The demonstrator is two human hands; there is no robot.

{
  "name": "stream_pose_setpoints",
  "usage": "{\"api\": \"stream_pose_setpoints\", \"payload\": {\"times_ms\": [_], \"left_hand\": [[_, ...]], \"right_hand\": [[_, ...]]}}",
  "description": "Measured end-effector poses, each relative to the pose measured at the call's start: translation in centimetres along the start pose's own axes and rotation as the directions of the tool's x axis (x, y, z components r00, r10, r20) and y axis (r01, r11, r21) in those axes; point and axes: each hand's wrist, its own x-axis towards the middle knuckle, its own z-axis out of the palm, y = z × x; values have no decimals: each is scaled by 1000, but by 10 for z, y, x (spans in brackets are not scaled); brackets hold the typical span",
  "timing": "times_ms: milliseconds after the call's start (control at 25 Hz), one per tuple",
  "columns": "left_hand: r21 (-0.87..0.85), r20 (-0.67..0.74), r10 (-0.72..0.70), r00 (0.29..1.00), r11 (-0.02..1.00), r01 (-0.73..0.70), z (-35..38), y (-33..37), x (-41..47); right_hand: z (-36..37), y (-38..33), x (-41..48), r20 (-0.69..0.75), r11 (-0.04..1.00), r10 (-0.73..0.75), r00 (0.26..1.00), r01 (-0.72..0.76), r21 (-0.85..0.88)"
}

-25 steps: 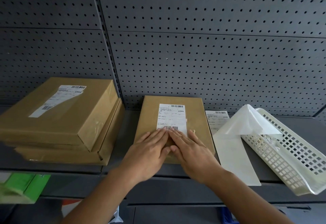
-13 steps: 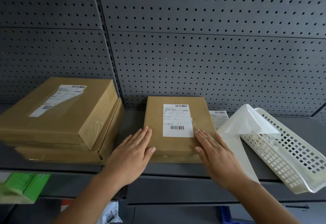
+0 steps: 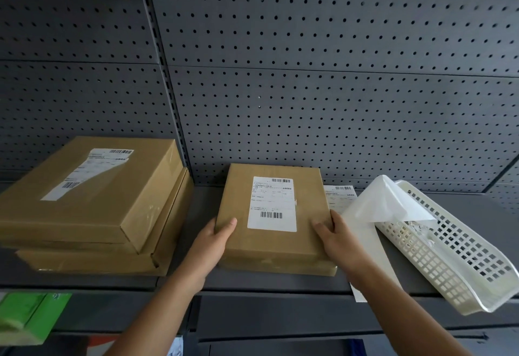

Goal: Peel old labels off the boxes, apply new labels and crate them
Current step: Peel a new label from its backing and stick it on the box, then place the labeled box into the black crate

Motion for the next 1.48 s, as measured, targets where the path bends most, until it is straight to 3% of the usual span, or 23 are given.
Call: {"api": "stream_pose_setpoints", "payload": {"times_ms": [280,440,640,840,1200,1480], "left_hand": [[-87,-78,201,976,974,-208,-5,39,-29],[-103,-14,366,931,925,-365,8,77,-43],[-89,174,454,874,891,-445,78,121,-57],[-94,385,526,759,840,-534,208,144,-93],[-83,737,417,532,837,-541,471,108,-201],[10,875,245,418,854,-521,600,36,-238]], "right_hand": [[-11,-42,-35,-124,993,-67,990,79,93],[-45,-71,-71,-289,982,-149,946,175,65],[-116,-56,-120,-564,988,-125,816,152,1],[-210,-6,-194,-765,987,-60,641,155,52],[-364,151,-330,-933,981,149,328,71,181],[-404,266,-376,-916,941,327,232,12,339]]}}
